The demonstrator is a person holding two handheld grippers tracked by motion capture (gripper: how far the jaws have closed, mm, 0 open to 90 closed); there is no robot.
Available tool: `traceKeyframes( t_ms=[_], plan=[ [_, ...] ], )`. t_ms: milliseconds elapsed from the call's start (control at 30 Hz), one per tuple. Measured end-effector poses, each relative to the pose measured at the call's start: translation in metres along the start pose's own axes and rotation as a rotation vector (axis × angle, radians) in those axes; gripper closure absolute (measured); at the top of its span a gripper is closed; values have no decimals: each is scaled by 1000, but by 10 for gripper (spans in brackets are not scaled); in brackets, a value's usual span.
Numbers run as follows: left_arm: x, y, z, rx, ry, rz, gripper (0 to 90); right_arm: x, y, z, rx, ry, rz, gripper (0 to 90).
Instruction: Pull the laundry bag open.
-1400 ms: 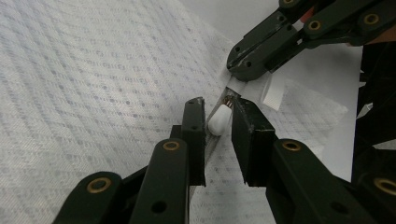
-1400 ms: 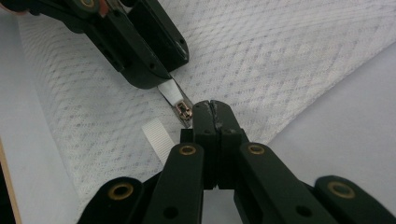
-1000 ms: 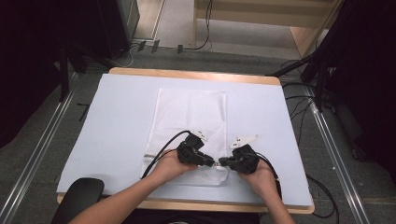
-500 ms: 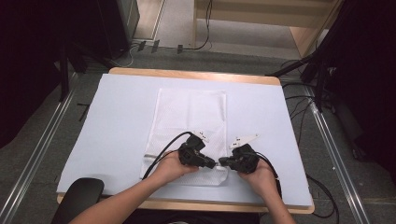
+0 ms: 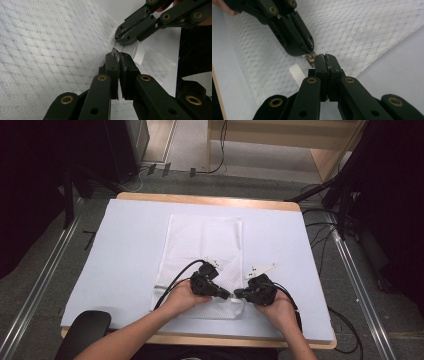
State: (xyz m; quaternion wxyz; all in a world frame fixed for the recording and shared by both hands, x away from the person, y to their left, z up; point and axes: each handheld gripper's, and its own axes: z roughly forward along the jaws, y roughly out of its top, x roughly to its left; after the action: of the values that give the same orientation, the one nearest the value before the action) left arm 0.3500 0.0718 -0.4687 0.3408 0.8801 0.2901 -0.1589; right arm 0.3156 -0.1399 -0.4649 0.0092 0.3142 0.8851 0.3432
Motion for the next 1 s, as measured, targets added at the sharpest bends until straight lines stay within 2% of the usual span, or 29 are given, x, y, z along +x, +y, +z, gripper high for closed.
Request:
traceKeyframes(
  t_ms=[300, 500, 533, 633, 733, 800, 967, 1000],
  plan=[
    [4, 2, -2, 9, -23, -21, 880, 2, -2, 1, -2, -13, -60, 900],
    [6, 2, -2, 26, -35, -53, 882, -1, -5, 1, -22, 8, -43, 900],
    [6, 1, -4, 23, -25, -57, 883, -1, -5, 1, -23, 8, -49, 900],
    [10, -1, -11, 25, -36, -72, 883, -1, -5, 1, -24, 9, -46, 900],
    [11, -1, -14, 26, -47, -74, 883, -3, -6, 1, -28, 17, -40, 900],
    [11, -2, -17, 32, -35, -60, 882, -3, -5, 1, -27, 16, -42, 900],
    [17, -6, -26, 31, -32, -77, 882, -5, -7, 0, -33, 29, -36, 900],
    [17, -7, -27, 30, -43, -77, 882, -5, -7, 0, -32, 29, -37, 900]
  ],
)
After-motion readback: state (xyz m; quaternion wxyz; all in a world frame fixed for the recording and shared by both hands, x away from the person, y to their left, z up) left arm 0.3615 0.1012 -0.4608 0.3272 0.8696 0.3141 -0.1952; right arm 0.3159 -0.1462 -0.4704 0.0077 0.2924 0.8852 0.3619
